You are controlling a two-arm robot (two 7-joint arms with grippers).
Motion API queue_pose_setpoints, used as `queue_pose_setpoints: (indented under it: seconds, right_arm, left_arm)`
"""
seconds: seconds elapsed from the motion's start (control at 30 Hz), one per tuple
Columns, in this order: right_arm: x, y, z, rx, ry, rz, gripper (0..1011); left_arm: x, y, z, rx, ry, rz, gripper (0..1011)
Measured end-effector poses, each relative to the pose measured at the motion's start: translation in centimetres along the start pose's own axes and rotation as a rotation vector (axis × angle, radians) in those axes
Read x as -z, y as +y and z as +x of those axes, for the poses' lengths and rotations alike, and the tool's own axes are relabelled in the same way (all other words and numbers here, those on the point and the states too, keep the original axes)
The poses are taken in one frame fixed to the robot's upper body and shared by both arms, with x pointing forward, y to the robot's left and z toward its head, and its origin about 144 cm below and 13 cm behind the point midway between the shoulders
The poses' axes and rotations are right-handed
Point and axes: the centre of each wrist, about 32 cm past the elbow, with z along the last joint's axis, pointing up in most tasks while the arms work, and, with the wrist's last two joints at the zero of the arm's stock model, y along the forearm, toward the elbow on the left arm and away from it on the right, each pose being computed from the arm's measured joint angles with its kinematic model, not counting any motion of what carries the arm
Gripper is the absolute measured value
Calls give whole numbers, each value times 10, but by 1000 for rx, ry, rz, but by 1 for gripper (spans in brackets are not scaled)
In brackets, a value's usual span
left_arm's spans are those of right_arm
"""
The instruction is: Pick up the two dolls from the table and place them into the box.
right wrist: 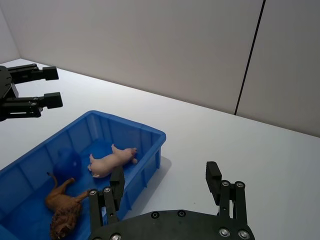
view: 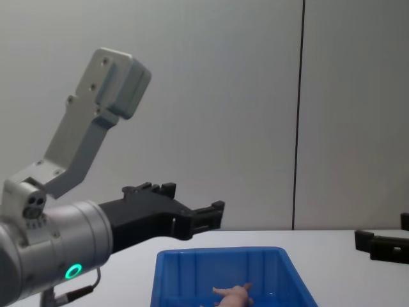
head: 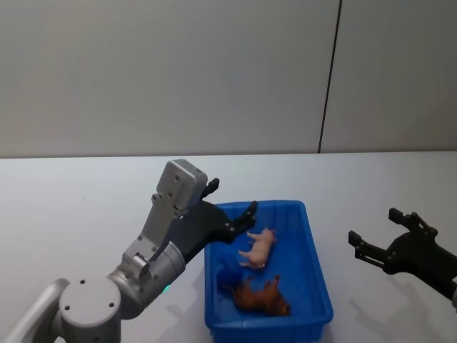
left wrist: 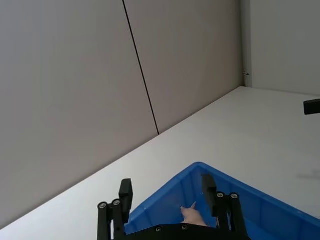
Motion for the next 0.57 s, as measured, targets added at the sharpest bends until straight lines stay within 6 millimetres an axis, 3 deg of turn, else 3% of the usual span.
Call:
queue_pose_setpoints:
  seconds: [0.13,0.23,0.57]
  right_arm:
    - [0,0,0,0,0,0,1001]
    - [0,0,0,0,0,0,1001]
    - [0,0,0,0,0,0,1001]
  left_arm:
    - [-2,-2,0,3,-2,-14,963]
    - [-3,-2,0,2,-5,-24,1001]
    - [-8,0,4,-12,-15,-57,1001]
